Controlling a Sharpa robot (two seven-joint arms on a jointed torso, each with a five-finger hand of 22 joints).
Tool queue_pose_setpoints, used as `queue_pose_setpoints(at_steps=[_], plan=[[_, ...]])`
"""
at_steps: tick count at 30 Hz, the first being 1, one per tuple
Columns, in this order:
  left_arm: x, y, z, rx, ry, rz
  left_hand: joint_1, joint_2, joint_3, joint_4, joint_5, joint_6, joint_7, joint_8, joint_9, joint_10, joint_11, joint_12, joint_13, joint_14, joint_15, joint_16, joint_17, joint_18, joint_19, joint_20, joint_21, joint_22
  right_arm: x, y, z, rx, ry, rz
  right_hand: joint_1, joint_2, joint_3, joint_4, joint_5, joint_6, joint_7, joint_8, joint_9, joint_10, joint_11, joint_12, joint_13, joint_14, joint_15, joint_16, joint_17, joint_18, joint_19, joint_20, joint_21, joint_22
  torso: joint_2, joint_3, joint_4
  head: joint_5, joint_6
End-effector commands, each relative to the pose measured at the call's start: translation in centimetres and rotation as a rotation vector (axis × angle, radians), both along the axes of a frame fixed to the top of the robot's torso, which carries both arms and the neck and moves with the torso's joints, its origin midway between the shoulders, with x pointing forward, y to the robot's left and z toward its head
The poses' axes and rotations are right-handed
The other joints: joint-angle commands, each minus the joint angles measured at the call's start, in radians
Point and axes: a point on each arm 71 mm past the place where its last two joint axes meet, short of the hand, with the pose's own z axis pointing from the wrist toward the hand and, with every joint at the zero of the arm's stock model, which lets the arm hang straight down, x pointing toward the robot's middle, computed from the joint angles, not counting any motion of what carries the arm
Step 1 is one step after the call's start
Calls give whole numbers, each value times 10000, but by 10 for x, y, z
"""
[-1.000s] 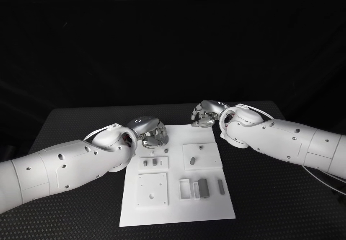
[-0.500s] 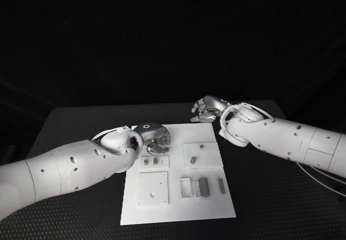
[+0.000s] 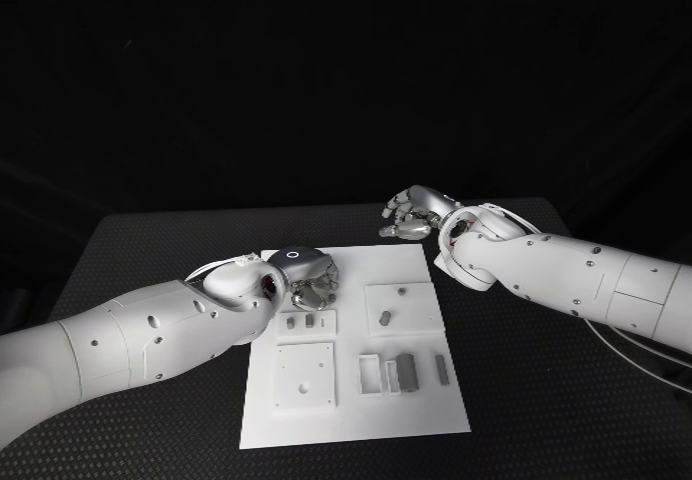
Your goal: Assemble the parts on the task board
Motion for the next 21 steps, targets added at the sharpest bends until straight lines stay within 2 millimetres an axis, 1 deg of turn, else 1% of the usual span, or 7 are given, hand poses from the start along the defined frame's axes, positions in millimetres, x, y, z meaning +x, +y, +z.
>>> queue_pose_setpoints(at_steps=[1, 2, 3, 10, 13, 17, 21], plan=[[0, 0, -1, 24, -105, -133, -8, 122, -4, 65, -32, 61, -2, 66, -19, 84, 1, -56, -16, 24, 15, 51, 18, 503, 43, 9, 34, 50, 1, -2, 0, 660, 126, -222, 11, 0, 39, -64, 23, -61, 41, 48, 34, -258, 83, -371, -405, -379, 149, -567, -161, -234, -435, 119, -342, -119, 0, -2, 18, -30, -19], [0, 1, -2, 52, -90, -106, -10, 123, -2, 66, -32, 59, -5, 65, -22, 83, 2, -62, -18, 21, 16, 56, 21, 505, 41, 10, 36, 60, 1, -2, 0, 721, 161, -233, -6, 16, 66, -84, 28, -66, 56, 58, 49, -309, 130, -577, -628, -688, 305, -917, -286, -317, -767, 193, -562, -186, 3, -2, 21, -40, -24], [1, 1, -2, 78, -72, -96, -9, 129, 2, 66, -32, 60, -8, 66, -24, 85, 2, -66, -19, 18, 16, 59, 23, 507, 39, 9, 37, 67, 1, -1, 0, 786, 208, -224, -18, 40, 91, -118, 27, -80, 76, 68, 66, -312, 192, -865, -959, -1073, 577, -1422, -488, -446, -1255, 296, -867, -267, -2, -2, 24, -45, -30], [1, 0, -3, 136, -17, -65, -13, 157, 15, 69, -32, 77, -23, 78, -38, 102, -2, -95, -27, 20, 14, 107, 48, 522, 45, 9, 61, 139, 2, 0, -1, 1067, 366, -202, 10, 152, 36, -270, 18, -148, 106, 95, 115, -297, 458, -2022, -2335, -2220, 1473, -3282, -1200, -914, -2863, 615, -1832, -405, -4, 3, 16, -41, -40], [2, -1, -3, 122, -24, -46, -24, 184, 19, 78, -32, 90, -30, 87, -45, 119, -6, -107, -30, 24, 10, 134, 62, 530, 54, 7, 76, 179, 2, 1, -1, 1139, 417, -157, 40, 189, -11, -282, 22, -171, 111, 94, 115, -244, 521, -2334, -2756, -2351, 1600, -3657, -1339, -1003, -3133, 653, -1971, -329, 1, 2, 3, -42, -50], [2, -1, -3, 92, -40, -37, -47, 222, 21, 95, -32, 96, -26, 93, -62, 144, -13, -130, -35, 46, 3, 195, 92, 546, 84, 1, 111, 253, 2, 1, -1, 1209, 395, -134, 68, 346, -21, -317, 23, -201, 113, 87, 106, -186, 593, -2640, -3198, -2425, 1668, -4038, -1522, -1055, -3317, 687, -2153, -310, -4, 2, -1, -42, -51], [2, -3, -3, 55, -63, -12, -75, 261, 24, 119, -33, 102, -22, 97, -72, 155, -11, -145, -39, 48, 2, 222, 104, 552, 92, 1, 124, 294, 2, 1, -1, 1247, 395, -129, 67, 375, -57, -367, 18, -231, 120, 73, 83, -120, 638, -2879, -3581, -2430, 1717, -4308, -1661, -1092, -3436, 722, -2321, -301, -11, 4, 6, -44, -54]])
